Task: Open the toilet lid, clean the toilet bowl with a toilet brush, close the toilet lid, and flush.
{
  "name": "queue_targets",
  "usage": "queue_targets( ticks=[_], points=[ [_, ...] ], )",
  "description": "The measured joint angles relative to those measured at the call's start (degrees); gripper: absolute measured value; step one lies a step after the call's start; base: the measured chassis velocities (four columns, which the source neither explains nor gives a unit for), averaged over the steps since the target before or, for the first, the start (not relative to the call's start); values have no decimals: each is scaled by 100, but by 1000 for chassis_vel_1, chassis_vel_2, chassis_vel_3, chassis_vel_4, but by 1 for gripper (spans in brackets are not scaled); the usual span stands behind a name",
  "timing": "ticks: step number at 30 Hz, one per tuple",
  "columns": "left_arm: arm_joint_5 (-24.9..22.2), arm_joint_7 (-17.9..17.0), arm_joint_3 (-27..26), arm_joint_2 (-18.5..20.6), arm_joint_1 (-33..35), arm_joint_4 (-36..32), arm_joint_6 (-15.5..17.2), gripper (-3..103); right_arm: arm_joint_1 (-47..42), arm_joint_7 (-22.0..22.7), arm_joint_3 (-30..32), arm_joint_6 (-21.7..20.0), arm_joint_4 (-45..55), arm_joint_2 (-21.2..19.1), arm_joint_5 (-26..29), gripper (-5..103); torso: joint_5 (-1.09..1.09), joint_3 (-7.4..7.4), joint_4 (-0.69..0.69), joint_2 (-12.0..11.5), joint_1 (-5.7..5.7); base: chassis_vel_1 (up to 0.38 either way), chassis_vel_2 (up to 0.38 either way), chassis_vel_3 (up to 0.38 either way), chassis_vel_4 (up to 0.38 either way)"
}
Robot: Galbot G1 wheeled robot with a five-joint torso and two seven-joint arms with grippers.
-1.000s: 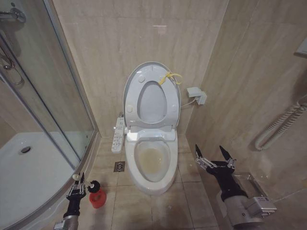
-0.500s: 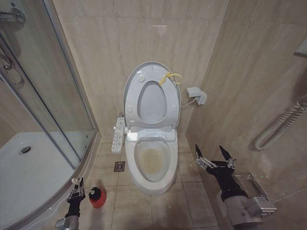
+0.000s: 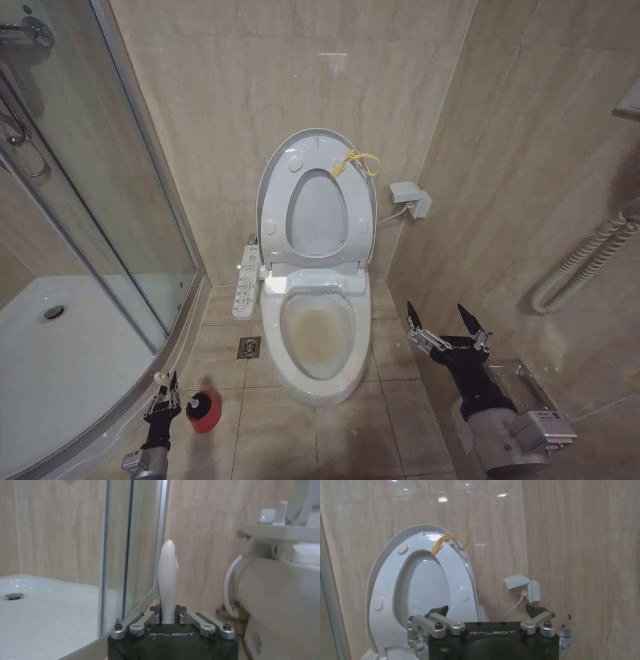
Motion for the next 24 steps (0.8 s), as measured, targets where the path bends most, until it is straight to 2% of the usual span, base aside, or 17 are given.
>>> queue_targets(
  ticks=[14, 24],
  points=[
    [368, -8, 112, -119, -215, 514, 1, 17, 0, 0, 0, 0, 0, 0, 0, 100, 1, 0, 0, 0, 0, 0, 0, 0, 0],
    [470, -143, 86, -101, -160, 430, 9, 14, 0, 0, 0, 0, 0, 0, 0, 100, -1, 0, 1, 0, 0, 0, 0, 0, 0]
  ],
)
